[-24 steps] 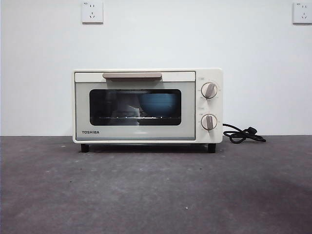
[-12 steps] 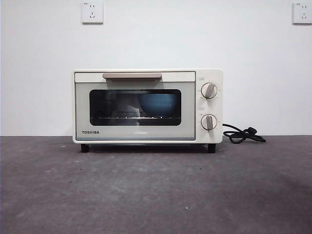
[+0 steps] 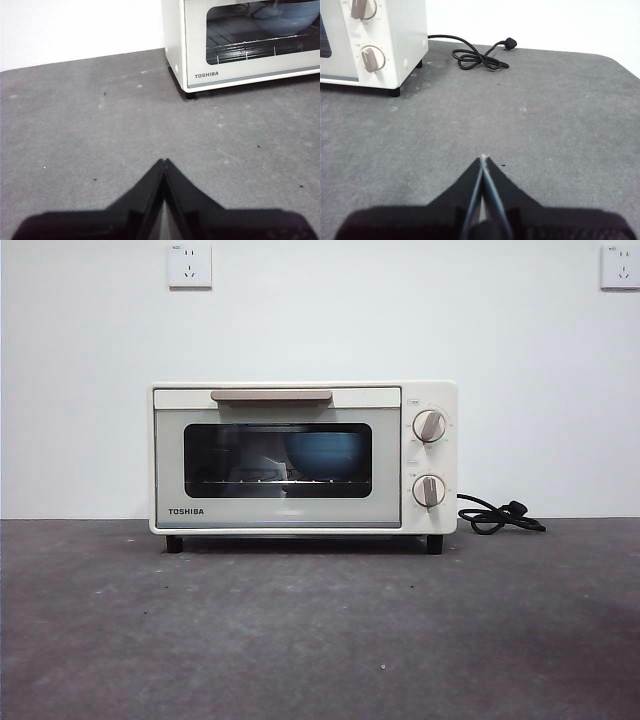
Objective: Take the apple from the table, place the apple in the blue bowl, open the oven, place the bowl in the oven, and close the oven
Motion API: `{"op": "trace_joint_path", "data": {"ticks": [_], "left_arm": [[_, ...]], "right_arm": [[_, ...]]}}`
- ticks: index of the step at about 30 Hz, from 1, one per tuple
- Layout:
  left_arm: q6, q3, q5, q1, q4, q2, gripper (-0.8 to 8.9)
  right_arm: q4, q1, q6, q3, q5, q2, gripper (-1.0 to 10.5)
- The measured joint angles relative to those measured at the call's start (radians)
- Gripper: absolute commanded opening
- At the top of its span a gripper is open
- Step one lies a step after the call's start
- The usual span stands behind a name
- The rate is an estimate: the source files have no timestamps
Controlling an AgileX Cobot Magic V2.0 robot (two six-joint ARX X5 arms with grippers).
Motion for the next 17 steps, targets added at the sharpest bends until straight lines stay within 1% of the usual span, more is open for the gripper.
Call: {"op": "trace_joint_path", "data": {"ticks": [4,11,17], "left_arm": [[0.0,0.0,0.0,0.0,0.0,0.0,-0.04],[0.0,0.0,0.0,0.0,0.0,0.0,-0.04],[0.0,0.0,0.0,0.0,0.0,0.0,-0.04]], "right_arm": [[0.0,0.0,0.006,0.0,0.0,0.0,0.0],[0.001,0.0,0.057,0.0,0.0,0.0,0.0],[0.001,0.0,0.064,0.0,0.0,0.0,0.0]]}}
